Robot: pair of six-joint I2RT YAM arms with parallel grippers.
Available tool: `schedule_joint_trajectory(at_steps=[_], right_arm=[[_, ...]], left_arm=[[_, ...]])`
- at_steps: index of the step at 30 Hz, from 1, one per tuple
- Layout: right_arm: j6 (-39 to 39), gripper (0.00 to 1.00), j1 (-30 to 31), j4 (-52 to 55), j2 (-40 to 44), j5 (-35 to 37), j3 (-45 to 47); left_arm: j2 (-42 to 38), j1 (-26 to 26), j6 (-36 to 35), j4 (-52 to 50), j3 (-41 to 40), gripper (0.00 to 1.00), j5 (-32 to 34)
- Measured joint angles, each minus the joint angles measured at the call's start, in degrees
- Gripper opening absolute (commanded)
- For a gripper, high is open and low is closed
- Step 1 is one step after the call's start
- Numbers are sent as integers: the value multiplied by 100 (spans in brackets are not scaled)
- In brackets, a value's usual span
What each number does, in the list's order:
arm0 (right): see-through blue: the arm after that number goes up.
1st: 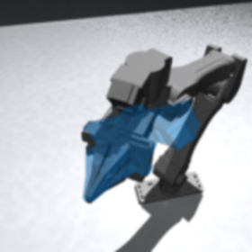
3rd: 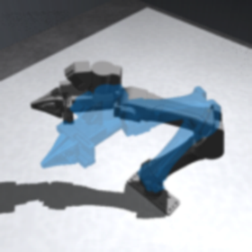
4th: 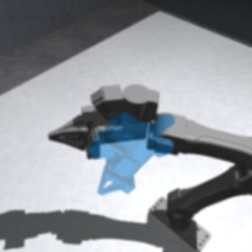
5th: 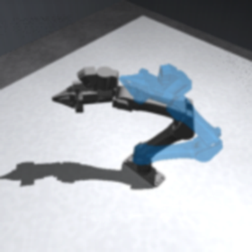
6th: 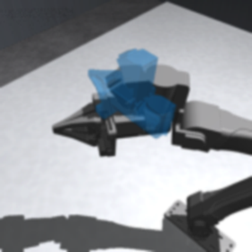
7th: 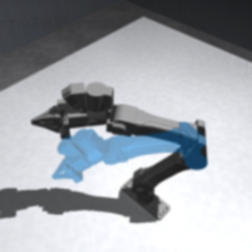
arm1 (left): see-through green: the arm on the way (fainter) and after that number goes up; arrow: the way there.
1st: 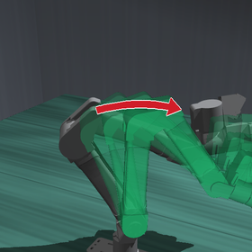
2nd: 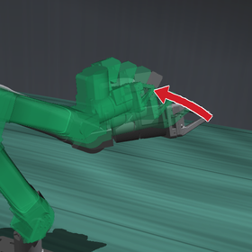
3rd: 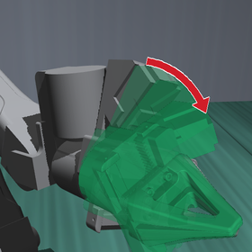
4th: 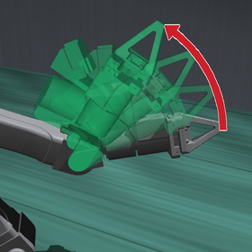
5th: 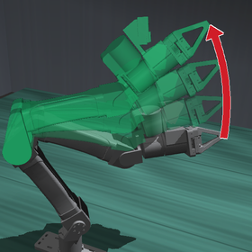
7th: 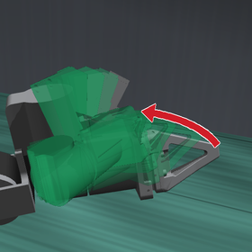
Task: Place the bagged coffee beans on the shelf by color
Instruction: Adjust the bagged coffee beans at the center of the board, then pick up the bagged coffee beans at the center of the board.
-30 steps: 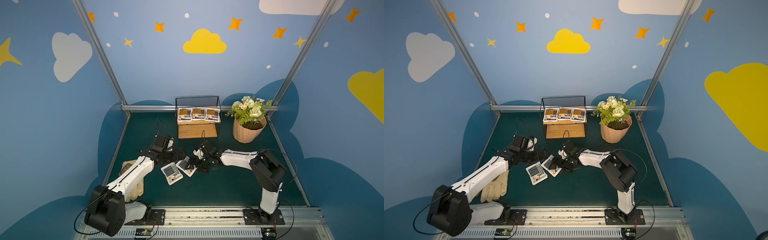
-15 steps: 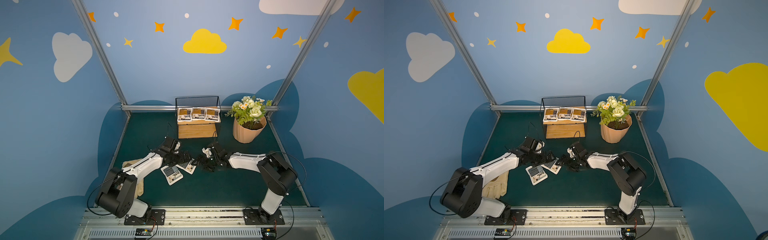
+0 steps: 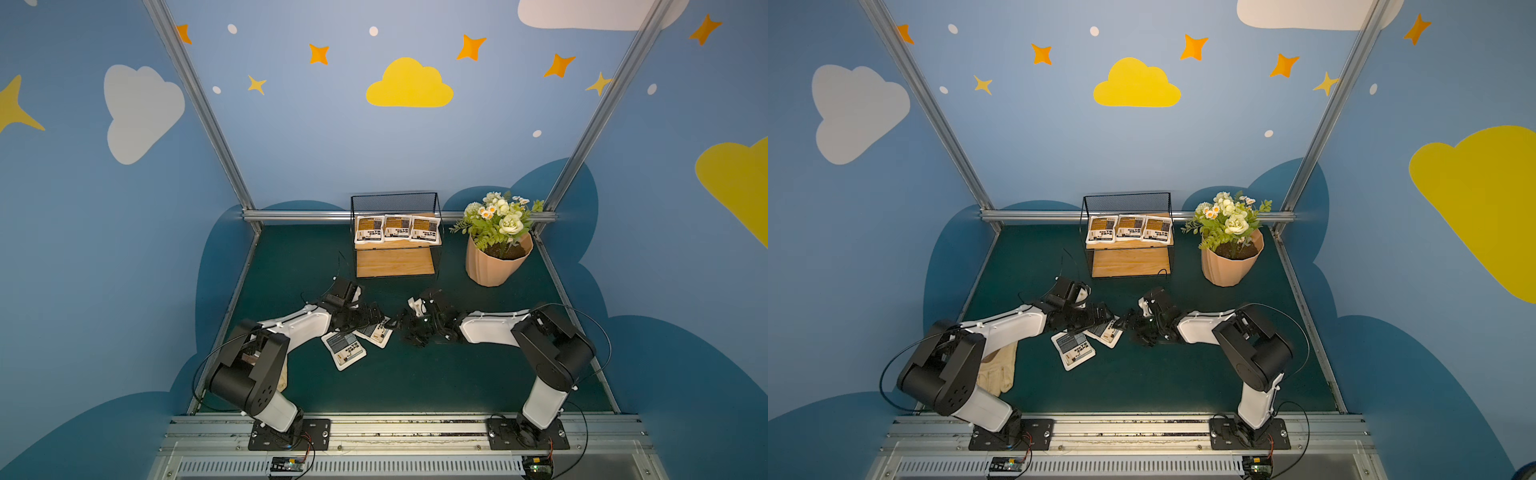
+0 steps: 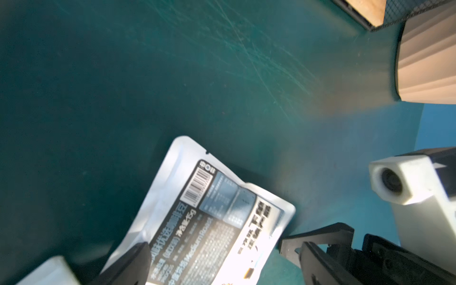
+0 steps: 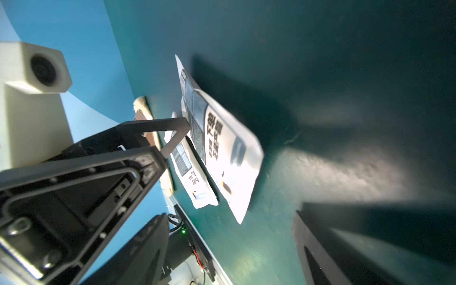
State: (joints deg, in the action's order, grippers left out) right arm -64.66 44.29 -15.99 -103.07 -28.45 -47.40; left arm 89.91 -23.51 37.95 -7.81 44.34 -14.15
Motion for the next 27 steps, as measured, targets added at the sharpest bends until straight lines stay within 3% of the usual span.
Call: schedule_joint_trajectory(at_steps=[8, 21, 25, 27], right_arm=[[-249, 66, -9, -669, -369, -229, -7], [-505, 15, -33, -1246, -927, -457, -90], [-516, 1, -31, -1250, -946, -461, -92], [-525, 0, -28, -1248, -946, -461, -90]], left_arm=[[-2, -2, 94, 256, -109, 100, 59], [-44, -2, 118, 363, -181, 100, 66], [-59, -2, 144, 363, -186, 100, 59], [-76, -2, 160, 358, -190, 100, 57]])
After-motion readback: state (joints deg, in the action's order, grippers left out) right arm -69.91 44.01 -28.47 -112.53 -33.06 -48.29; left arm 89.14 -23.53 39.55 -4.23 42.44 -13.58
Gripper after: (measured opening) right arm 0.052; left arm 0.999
